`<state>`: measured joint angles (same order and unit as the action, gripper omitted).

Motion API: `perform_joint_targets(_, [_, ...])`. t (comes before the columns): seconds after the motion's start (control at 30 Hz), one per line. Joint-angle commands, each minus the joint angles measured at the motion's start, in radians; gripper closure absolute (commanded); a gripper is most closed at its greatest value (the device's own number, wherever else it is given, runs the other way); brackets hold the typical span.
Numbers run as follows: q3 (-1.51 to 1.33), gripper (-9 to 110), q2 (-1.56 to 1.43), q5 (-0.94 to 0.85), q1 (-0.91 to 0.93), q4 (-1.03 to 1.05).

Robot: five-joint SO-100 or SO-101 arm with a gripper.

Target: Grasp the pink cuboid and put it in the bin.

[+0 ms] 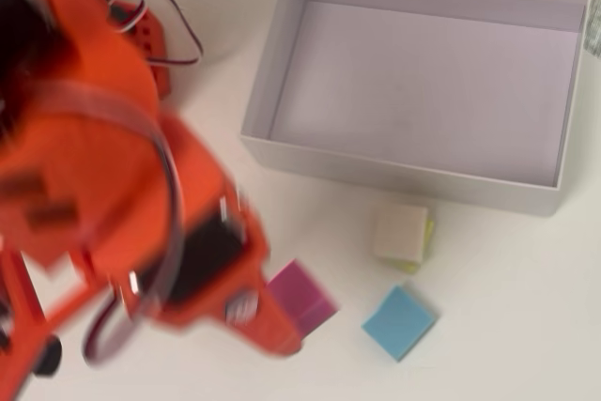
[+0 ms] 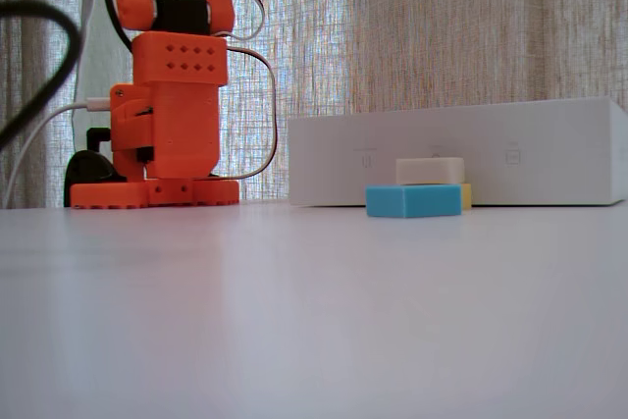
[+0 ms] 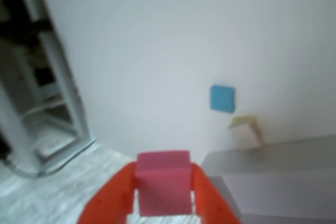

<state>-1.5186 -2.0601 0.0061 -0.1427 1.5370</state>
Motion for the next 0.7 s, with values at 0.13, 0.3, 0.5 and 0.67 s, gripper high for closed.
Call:
perform_joint_targets(0.13, [0.038, 110, -0.222, -0.268, -0.515, 0.049])
perform_joint_targets(0.3, [-0.261, 110, -0.238, -0.304, -0.623, -0.069])
perform_joint_targets(0.5, [-0.736, 110, -0.308, -0.388, -0.603, -0.253])
perform_joint_targets(0.67, [-0.974, 75, -0.41, -0.39, -0.555, -0.336])
